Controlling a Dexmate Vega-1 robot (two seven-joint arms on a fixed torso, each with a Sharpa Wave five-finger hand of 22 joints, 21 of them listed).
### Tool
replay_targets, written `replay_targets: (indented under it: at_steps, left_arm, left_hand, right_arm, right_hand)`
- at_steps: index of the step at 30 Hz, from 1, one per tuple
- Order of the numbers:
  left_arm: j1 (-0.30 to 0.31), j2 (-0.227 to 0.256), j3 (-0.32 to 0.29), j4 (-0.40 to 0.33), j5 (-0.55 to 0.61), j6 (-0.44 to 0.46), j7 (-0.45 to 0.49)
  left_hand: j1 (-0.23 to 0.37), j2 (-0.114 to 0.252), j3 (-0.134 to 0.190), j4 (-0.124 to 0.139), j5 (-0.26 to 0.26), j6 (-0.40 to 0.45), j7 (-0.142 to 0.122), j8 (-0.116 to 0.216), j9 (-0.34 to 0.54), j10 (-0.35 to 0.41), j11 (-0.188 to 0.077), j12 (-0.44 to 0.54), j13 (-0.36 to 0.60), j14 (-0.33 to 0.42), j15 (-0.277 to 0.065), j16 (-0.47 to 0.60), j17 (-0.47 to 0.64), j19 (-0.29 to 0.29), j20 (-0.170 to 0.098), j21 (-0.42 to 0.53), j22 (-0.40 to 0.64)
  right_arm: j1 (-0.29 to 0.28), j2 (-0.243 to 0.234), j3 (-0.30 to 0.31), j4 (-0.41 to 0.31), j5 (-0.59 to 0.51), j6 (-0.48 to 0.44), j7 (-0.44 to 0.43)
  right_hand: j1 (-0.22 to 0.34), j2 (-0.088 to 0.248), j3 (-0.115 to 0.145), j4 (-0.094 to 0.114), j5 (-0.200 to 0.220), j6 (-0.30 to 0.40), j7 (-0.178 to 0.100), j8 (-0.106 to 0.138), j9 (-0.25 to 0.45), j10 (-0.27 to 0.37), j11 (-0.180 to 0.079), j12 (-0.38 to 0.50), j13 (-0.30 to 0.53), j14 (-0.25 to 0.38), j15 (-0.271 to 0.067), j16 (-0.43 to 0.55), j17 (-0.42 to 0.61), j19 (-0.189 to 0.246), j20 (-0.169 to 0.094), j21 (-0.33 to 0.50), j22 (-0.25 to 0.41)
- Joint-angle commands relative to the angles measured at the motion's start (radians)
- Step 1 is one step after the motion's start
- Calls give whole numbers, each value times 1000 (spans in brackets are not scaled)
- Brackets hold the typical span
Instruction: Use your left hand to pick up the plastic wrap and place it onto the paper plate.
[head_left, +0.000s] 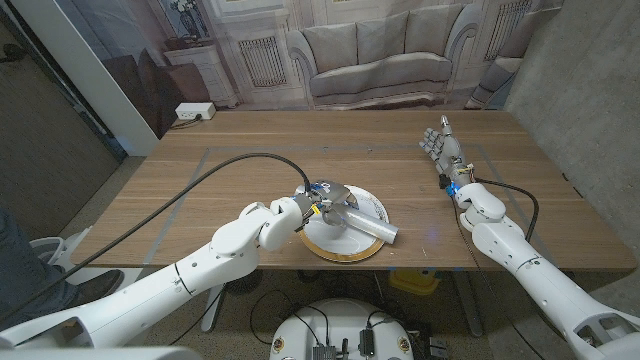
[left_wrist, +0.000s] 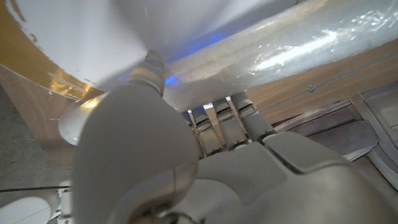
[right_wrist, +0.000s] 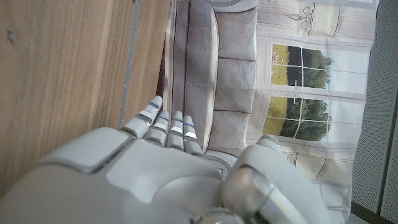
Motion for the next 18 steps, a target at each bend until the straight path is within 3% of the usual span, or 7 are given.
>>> replay_targets:
  at_steps: [1,6,9,18]
  left_arm:
    - [-11,-3,9,-8,18,21,-41]
    - [-13,-5,13,-12,30,33,-58]
    - [-17,-9,17,-16,40,49,-83]
    - [-18,-11,18,-18,51,56,-89]
  left_hand:
    - [-6,-7,-5,-1,4,-33,3,-12,4,-49,3,-1,-7,-51,-94,-5,-2,-37,16,-21,0]
    - [-14,-7,-7,-1,4,-80,6,-26,6,-125,24,-4,-15,-122,-75,-8,-8,-91,34,-51,0]
    - [-17,-9,-8,-4,4,-124,4,-36,8,-181,35,-1,-22,-204,-54,-14,-13,-138,52,-77,1]
    - [-39,-16,-20,1,5,-210,8,-49,10,-289,56,-1,-34,-315,-31,-14,-20,-218,100,-114,1]
  right_arm:
    - [-2,1,0,-1,1,2,-2]
    - [-2,0,0,-2,0,2,-1]
    - [-1,1,-1,-1,0,4,1]
    - [0,2,-2,1,-1,6,3]
  right_hand:
    - [2,4,-1,-1,1,11,-3,-1,5,8,-1,1,1,9,-3,-2,4,10,-14,-2,5]
    - [5,5,0,-2,1,11,-3,-1,5,8,-3,1,1,9,-3,-2,3,10,-14,-3,5]
    - [6,6,0,-3,1,11,-2,-1,5,8,-2,1,1,9,-3,-2,3,10,-13,-3,5]
    - [13,11,4,-6,1,11,-5,-1,5,9,-1,2,1,10,-4,-2,3,11,-13,-3,6]
